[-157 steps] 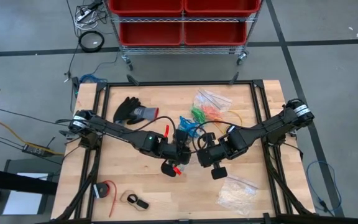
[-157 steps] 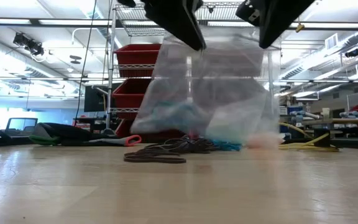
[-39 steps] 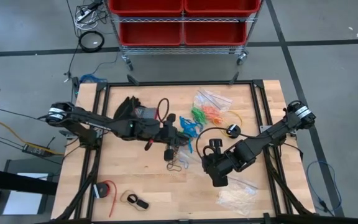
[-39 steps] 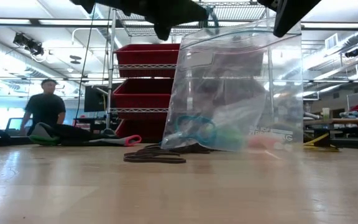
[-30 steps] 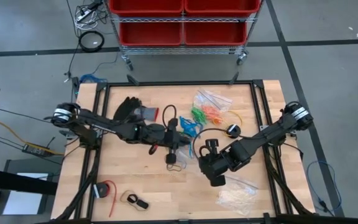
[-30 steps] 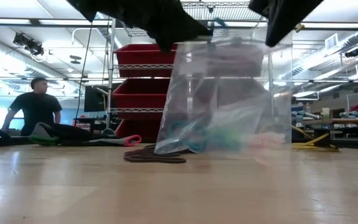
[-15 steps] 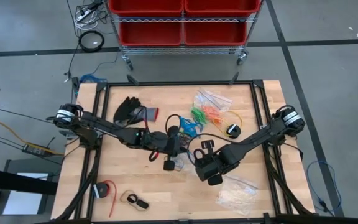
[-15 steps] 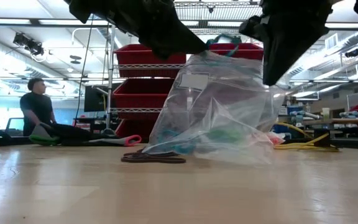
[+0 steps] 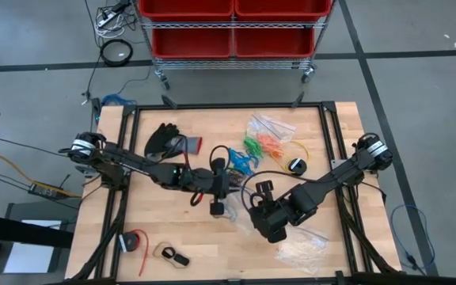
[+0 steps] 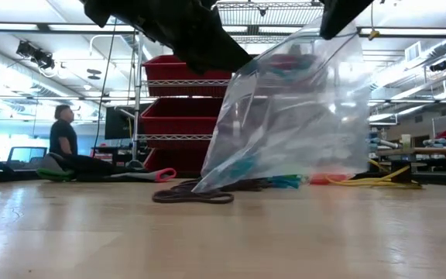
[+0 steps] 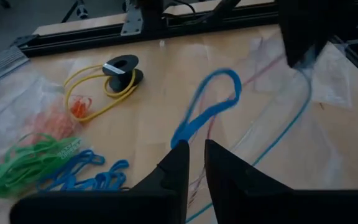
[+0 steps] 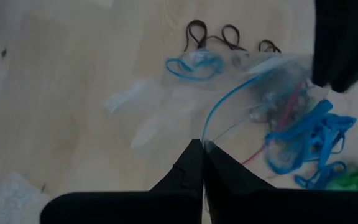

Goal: Sort rubber bands
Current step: Put the blue rubber band into the transparent zip bag

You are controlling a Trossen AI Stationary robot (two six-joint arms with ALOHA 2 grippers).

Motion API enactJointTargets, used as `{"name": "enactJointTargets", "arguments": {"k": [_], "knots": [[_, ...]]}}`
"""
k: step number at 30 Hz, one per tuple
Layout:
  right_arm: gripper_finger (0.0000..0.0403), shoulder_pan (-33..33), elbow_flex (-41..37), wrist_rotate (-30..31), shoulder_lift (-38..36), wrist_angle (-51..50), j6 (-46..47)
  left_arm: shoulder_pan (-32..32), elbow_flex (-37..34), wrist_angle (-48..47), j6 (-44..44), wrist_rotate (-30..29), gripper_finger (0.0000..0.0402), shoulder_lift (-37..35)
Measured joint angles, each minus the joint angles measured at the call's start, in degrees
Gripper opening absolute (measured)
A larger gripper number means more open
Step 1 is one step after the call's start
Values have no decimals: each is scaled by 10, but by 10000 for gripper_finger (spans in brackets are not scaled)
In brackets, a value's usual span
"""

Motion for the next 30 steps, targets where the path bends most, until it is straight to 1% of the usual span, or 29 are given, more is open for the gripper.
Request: {"name": "enactJointTargets", "arguments": {"k": [6, 10, 13, 16, 21, 25, 30], "knots": [[0, 0, 11, 1, 0, -49, 4, -10, 0, 8, 0, 1, 61, 0], [0, -2, 21, 3, 0, -90, 4, -18, 0, 40, 2, 1, 61, 0], [0, -2, 22, 18, 0, -110, 4, -22, 0, 70, 4, 1, 61, 0], [0, -2, 22, 39, 0, -138, 9, -24, 0, 79, 4, 1, 61, 0], [0, -2, 22, 65, 0, -170, 20, -28, 0, 55, 3, 1, 61, 0], [0, -1, 22, 87, 0, -174, 20, -33, 0, 23, 0, 1, 61, 0], [0, 5, 37, 153, 0, -189, 20, -47, 0, -10, -11, 1, 61, 0]]}}
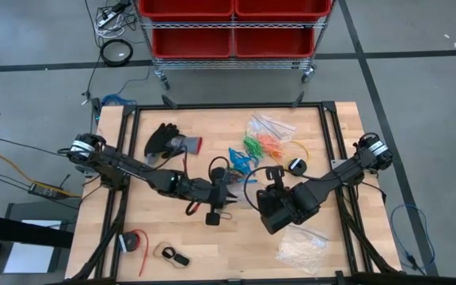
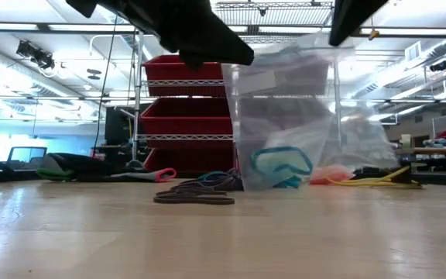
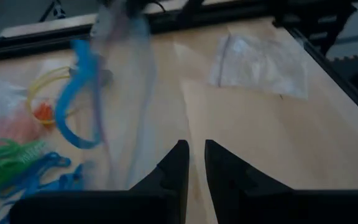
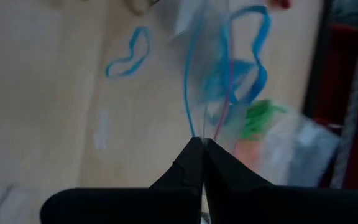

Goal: Sort rubber bands
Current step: Put the blue rubber band into the transparent zip bag

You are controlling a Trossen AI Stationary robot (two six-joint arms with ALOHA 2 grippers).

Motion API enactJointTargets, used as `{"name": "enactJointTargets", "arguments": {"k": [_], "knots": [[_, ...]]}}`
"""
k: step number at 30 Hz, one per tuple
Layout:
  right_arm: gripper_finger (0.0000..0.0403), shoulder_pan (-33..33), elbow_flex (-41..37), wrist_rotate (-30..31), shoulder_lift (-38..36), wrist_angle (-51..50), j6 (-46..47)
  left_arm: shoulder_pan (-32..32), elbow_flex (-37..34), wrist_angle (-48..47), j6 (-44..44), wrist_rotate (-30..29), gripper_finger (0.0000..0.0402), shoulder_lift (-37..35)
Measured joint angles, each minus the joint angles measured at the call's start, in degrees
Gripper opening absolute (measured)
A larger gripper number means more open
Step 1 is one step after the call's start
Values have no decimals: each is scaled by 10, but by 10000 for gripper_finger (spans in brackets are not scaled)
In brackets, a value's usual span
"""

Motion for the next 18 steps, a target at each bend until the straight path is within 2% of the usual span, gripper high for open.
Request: {"name": "enactJointTargets", "arguments": {"k": [3, 7, 10, 14, 18], "knots": [[0, 4, 18, 28, 0, -14, -3, -9, 0, -18, -1, -3, 60, 0], [0, 4, 27, 27, 0, -43, -3, -16, 0, -48, -5, -21, 60, 0], [0, 3, 23, -15, 0, -45, 3, -16, -1, -63, -29, -25, 60, 0], [0, 2, 10, -43, 11, 2, -2, -16, -15, -60, -50, -26, 60, 0], [0, 5, 8, -70, 41, 30, -15, -16, -41, -21, -75, -26, 60, 0]]}}
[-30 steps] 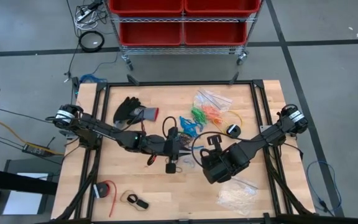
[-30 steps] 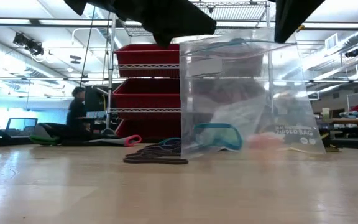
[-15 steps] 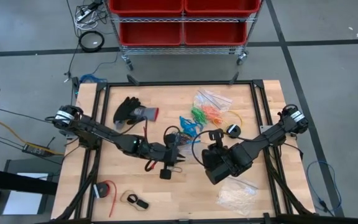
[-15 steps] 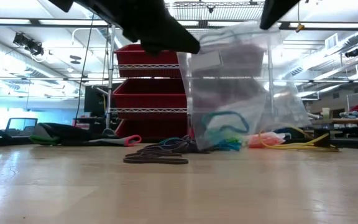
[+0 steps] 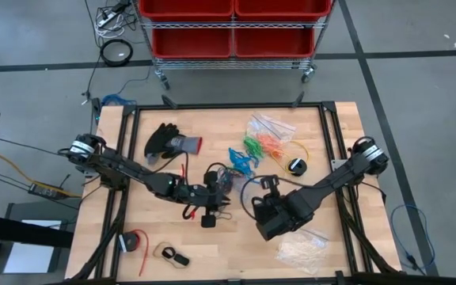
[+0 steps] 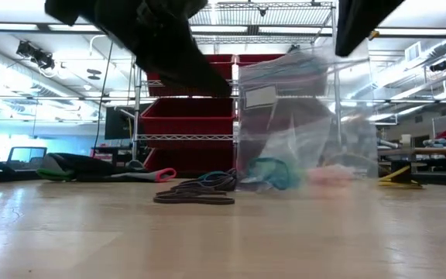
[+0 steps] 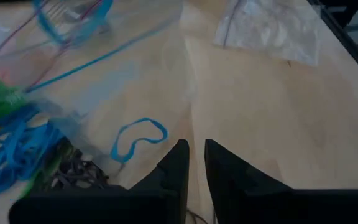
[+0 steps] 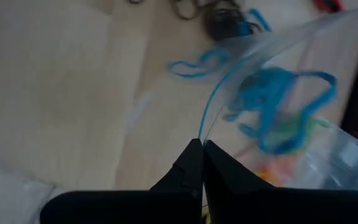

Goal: Sort rubber bands
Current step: Put the blue rubber band into the transparent zip bag

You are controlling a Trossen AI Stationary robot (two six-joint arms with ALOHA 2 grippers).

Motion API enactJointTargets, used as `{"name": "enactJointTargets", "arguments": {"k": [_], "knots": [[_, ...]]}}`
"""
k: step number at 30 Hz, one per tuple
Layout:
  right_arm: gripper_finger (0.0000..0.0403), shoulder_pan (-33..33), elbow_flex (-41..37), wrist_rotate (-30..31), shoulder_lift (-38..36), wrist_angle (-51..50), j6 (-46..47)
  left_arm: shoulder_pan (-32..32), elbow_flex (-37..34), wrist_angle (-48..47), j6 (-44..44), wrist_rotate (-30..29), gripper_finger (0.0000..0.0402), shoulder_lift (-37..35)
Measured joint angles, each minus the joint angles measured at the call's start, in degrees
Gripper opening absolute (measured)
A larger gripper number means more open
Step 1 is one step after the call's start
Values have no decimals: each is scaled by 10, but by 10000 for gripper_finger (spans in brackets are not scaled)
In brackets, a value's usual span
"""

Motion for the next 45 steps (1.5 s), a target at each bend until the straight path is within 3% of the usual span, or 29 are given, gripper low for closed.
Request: {"name": "enactJointTargets", "arguments": {"k": [8, 17, 38, 41, 43, 45], "knots": [[0, -19, 0, -25, 53, 24, -22, 1, -76, 138, -45, 1, 60, 0], [0, -25, 0, -18, 49, 90, -22, 1, -122, 251, -64, 1, 60, 0], [0, -28, 0, -12, 49, 97, -15, 2, -126, 238, -46, -3, 60, 0], [0, -28, 0, -12, 49, 102, -5, 13, -126, 195, -1, -49, 59, -1], [0, -28, 0, -12, 49, 101, 3, 32, -126, 157, -3, -102, 57, -5], [0, -28, 0, -12, 49, 101, 9, 66, -126, 130, -20, -114, 53, -5]]}}
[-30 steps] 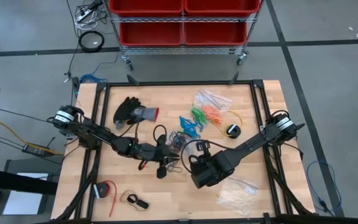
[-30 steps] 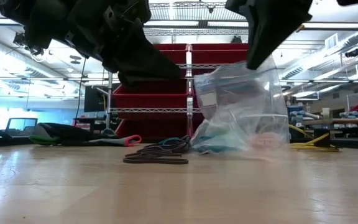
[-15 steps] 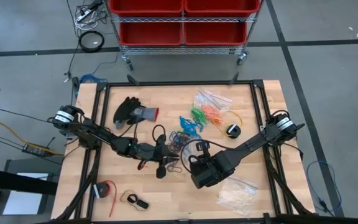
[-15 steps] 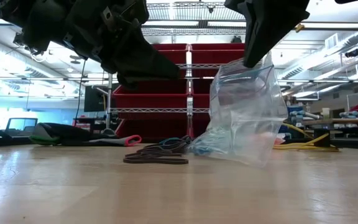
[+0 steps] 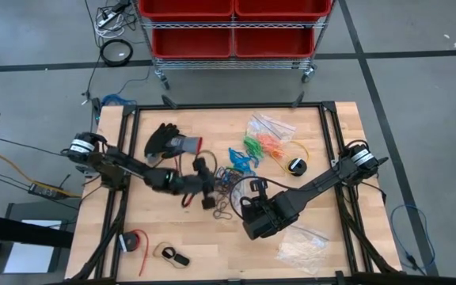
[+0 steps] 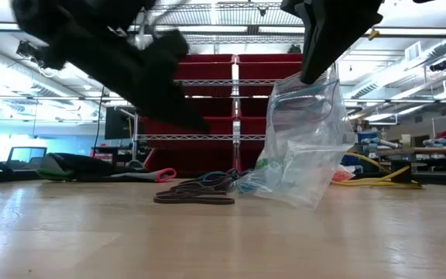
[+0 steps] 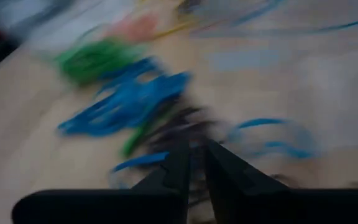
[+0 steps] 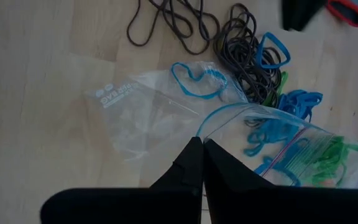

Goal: Sort rubber bands
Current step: Put the blue rubber band into the transparent zip bag

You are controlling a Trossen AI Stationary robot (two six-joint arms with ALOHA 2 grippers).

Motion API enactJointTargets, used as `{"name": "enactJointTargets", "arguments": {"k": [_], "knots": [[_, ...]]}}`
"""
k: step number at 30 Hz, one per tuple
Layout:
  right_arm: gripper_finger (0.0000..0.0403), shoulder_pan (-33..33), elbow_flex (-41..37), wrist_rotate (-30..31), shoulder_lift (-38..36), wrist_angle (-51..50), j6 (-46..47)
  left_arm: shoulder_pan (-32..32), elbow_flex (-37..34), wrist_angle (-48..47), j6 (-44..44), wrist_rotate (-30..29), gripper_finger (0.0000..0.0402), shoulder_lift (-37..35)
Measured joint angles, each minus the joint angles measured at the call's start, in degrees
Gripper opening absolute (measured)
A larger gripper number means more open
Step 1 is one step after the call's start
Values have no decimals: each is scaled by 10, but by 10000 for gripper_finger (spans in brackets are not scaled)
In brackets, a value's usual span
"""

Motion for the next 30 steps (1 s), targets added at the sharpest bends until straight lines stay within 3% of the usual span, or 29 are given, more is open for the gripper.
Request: {"name": "enactJointTargets", "arguments": {"k": [8, 11, 18, 25, 30], "knots": [[0, 0, 0, 0, 0, -1, 19, 129, -27, 2, 29, 172, 29, 0], [0, 0, 0, 0, 0, -1, 28, 151, -32, 0, 53, 206, 29, 0], [0, 0, 0, -6, 0, -1, 50, 184, -33, -41, 67, 288, 71, 0], [0, 0, 0, -11, 0, -1, 59, 203, -33, -41, 52, 278, 166, 0], [0, 0, 0, -11, 0, -1, 58, 210, -33, -35, 60, 254, 198, 9]]}}
